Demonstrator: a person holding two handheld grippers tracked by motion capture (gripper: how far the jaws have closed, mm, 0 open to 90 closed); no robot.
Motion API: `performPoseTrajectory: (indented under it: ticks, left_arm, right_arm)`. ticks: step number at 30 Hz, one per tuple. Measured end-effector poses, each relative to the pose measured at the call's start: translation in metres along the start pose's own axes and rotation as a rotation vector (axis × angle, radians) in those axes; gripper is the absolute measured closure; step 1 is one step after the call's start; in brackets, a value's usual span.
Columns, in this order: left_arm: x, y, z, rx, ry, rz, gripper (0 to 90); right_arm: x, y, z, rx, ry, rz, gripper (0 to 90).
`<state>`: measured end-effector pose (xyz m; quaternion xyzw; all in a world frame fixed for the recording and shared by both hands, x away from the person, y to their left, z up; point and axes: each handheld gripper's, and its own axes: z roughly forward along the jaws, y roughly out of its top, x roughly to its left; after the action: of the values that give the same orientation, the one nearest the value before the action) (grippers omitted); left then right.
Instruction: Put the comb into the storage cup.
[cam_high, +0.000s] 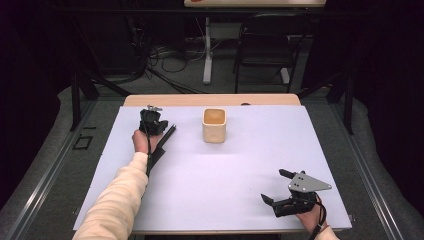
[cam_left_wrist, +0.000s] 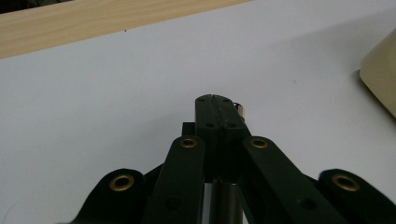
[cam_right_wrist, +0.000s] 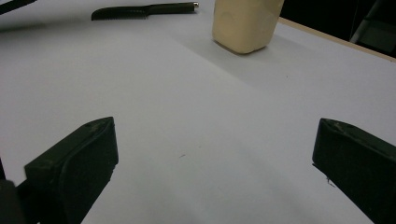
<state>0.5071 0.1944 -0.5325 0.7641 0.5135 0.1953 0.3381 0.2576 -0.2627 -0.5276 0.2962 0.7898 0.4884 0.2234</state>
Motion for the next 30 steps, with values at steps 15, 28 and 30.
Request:
performPoseTrajectory:
  ticks: [15,28,30]
  left_arm:
    - [-0.002,0.001,0.011,-0.006,0.02,-0.045,90.0]
    - [-0.01,0.005,0.022,0.031,0.035,-0.046,90.0]
    - [-0.011,0.005,0.024,0.035,0.036,-0.047,90.0]
  right_arm:
    - [-0.001,0.0,0.0,0.001,-0.002,0.01,0.0]
    - [-0.001,-0.001,0.0,0.003,0.003,0.008,0.0]
    - [-0.001,-0.001,0.001,0.007,0.004,0.009,0.0]
